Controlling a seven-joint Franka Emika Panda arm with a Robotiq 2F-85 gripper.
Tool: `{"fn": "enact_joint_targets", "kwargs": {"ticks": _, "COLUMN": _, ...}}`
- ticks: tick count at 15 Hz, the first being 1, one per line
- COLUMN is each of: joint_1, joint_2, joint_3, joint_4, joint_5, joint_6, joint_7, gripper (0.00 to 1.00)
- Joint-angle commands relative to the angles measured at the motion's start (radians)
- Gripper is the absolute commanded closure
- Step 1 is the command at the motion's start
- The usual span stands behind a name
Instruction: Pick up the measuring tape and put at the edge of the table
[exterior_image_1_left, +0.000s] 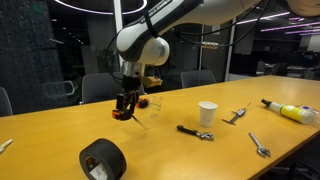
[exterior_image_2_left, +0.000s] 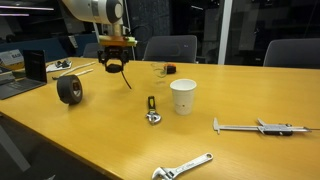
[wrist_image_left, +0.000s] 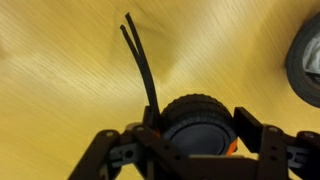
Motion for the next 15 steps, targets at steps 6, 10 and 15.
{"fn": "enact_joint_targets", "kwargs": {"ticks": 6, "joint_1": 0.139, "joint_2": -0.121, "joint_3": 0.014, "joint_4": 0.021, "joint_5": -0.071, "joint_6": -0.081, "joint_7": 0.255, "gripper": 0.45}}
{"fn": "enact_joint_targets", "kwargs": {"ticks": 10, "joint_1": 0.175, "joint_2": -0.191, "joint_3": 0.034, "joint_4": -0.003, "joint_5": -0.088, "joint_6": -0.165, "joint_7": 0.31, "gripper": 0.45}}
{"fn": "enact_joint_targets", "kwargs": {"ticks": 15, "joint_1": 0.188, "joint_2": -0.296, "joint_3": 0.056, "joint_4": -0.074, "joint_5": -0.086, "joint_6": -0.274, "joint_7": 0.344, "gripper": 0.45}}
